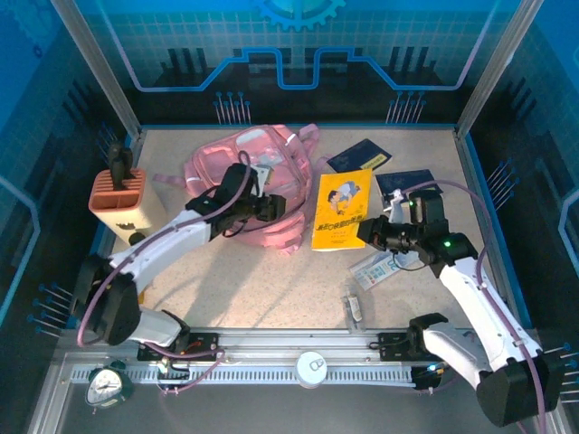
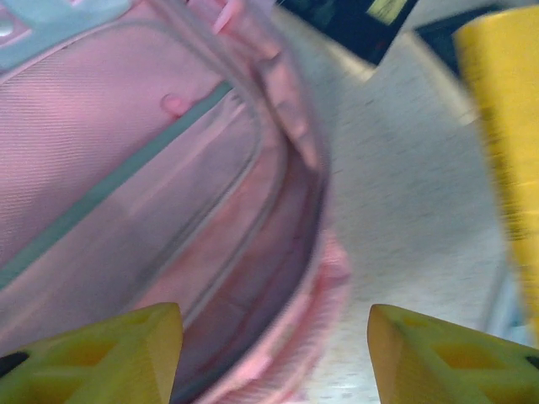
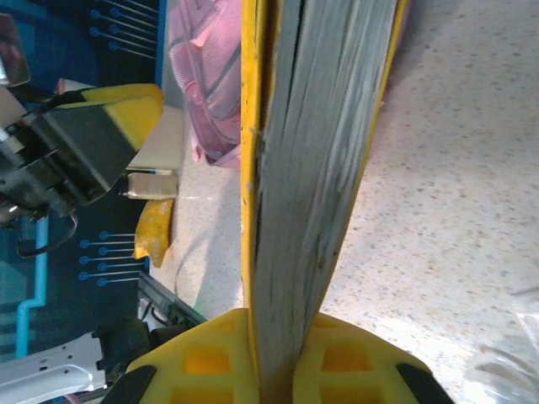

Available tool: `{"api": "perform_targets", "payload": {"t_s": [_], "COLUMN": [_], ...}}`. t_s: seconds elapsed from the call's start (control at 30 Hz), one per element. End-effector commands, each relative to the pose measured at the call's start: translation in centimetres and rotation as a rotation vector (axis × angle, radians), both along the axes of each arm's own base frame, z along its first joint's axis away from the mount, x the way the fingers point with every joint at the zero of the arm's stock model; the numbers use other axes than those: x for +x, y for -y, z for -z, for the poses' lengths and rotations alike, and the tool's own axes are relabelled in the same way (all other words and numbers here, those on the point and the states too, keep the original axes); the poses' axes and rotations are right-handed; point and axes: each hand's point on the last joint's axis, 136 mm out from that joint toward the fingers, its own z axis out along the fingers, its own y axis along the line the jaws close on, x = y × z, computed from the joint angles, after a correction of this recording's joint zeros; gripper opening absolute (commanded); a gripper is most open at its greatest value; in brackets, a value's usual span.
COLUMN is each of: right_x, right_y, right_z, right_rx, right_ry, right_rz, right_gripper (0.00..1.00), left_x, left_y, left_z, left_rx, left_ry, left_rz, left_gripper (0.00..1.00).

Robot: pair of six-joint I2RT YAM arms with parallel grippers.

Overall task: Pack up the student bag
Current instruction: Open the student bag at the center of the table.

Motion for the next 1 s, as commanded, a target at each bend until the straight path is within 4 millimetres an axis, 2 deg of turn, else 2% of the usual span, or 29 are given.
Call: {"api": "perform_targets", "payload": {"t_s": [0.0,0.07,0.33,0.53,0.6,0.67,0.73,0.83,0.97], "right_x": [-0.4,-0.4,-0.1,0.5,0.7,0.8,1.0,1.1,1.2], "right_y": [0.4,0.6,1.1,0.9,0.8,0.8,0.8,0.8,0.9], "right_z": [0.0,0.3,1.2,1.6,1.7,1.9,2.1,2.1,1.7], "right_rx": [0.003,0.001,0.007,0.025,0.032,0.033,0.034,0.035,0.03], "right_ry": [0.026,0.017,-0.003,-0.017,-0.021,-0.028,-0.035,-0.039,-0.027], "right_rz": [-0.019,-0.012,0.008,0.011,0.012,0.012,0.013,0.015,0.02], "right_gripper": [0.0,0.0,0.0,0.0,0.0,0.0,0.0,0.0,0.0], "left_x": [1.8,2.8,6.9,8.5,9.7,10.5,10.7,10.7,9.8], "left_y": [-0.9,-0.3,-0.1,0.6,0.2,-0.1,0.2,0.6,1.6], "left_z": [0.8,1.7,5.8,9.1,9.8,10.3,10.1,9.1,7.2], "left_rx": [0.205,0.243,0.45,0.565,0.637,0.695,0.708,0.681,0.649], "left_ry": [0.049,0.05,0.043,0.034,0.048,0.075,0.104,0.13,0.162], "left_rz": [0.066,0.101,0.154,0.205,0.172,0.154,0.168,0.178,0.204], "left_gripper": [0.62,0.64,0.71,0.74,0.72,0.64,0.51,0.28,0.07]}}
